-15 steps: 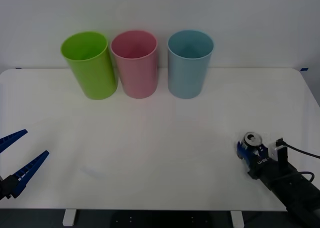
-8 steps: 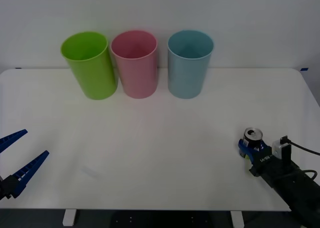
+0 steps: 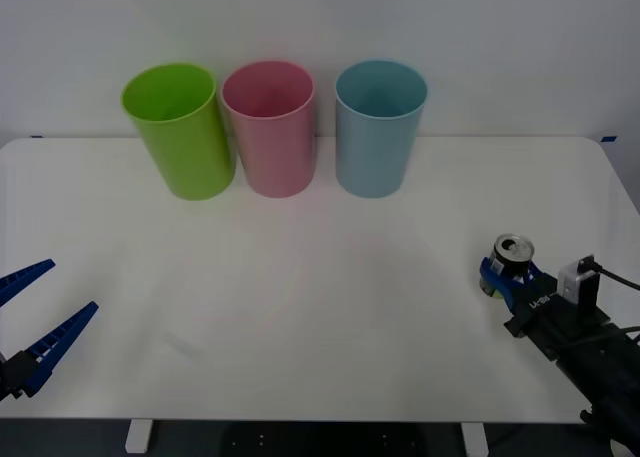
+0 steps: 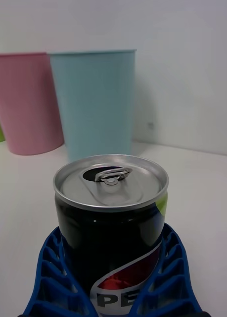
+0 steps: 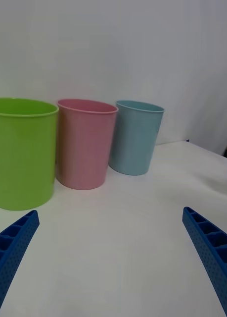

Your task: Grasp the object on the table and drop it into the matching bin: aluminum can to the light blue bin, PET bottle to the pink bin.

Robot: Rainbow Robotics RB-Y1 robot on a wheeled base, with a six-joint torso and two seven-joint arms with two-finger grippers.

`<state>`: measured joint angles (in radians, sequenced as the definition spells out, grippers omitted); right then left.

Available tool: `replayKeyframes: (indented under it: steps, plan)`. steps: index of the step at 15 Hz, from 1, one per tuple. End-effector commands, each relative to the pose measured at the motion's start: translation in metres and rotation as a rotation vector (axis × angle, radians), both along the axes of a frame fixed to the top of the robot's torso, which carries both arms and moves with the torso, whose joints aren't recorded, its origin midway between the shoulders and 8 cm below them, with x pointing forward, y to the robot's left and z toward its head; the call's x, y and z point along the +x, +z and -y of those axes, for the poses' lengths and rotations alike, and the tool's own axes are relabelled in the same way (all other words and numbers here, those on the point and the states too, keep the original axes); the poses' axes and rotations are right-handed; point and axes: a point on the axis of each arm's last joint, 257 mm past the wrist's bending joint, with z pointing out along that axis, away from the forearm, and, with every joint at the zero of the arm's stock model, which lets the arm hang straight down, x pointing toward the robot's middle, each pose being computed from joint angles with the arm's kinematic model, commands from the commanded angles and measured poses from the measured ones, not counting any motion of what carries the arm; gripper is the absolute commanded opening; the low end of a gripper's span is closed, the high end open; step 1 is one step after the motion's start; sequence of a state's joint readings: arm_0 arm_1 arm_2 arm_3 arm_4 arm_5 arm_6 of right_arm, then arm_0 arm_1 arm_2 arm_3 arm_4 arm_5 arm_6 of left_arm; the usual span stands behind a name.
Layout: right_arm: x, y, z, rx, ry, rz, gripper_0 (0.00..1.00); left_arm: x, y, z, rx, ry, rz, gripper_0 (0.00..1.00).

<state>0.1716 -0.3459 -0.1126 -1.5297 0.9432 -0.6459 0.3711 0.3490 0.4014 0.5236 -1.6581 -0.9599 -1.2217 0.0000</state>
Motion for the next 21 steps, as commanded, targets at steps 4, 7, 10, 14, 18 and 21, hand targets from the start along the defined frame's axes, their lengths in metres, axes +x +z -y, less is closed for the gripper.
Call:
replayKeyframes:
  steps: [4, 7, 10, 14, 18, 21]
  plan:
    - [-0.003, 0.063, -0.022, 0.102, 0.091, 0.062, 0.00, 0.000, 0.000, 0.000, 0.000, 0.000, 0.000, 1.00]
    - [-0.005, 0.102, -0.030, 0.146, 0.130, 0.098, 0.00, 0.000, 0.000, 0.000, 0.000, 0.000, 0.000, 1.00]
    - [-0.007, 0.137, -0.041, 0.175, 0.178, 0.131, 0.00, 0.000, 0.000, 0.000, 0.000, 0.000, 0.000, 1.00]
    - [0.002, 0.173, -0.049, 0.174, 0.232, 0.169, 0.00, 0.000, 0.000, 0.000, 0.000, 0.000, 0.000, 1.00]
    - [0.013, 0.206, -0.053, 0.123, 0.271, 0.216, 0.00, 0.000, 0.000, 0.000, 0.000, 0.000, 0.000, 1.00]
    - [0.020, 0.222, -0.064, 0.113, 0.302, 0.218, 0.00, 0.000, 0.000, 0.000, 0.000, 0.000, 0.000, 1.00]
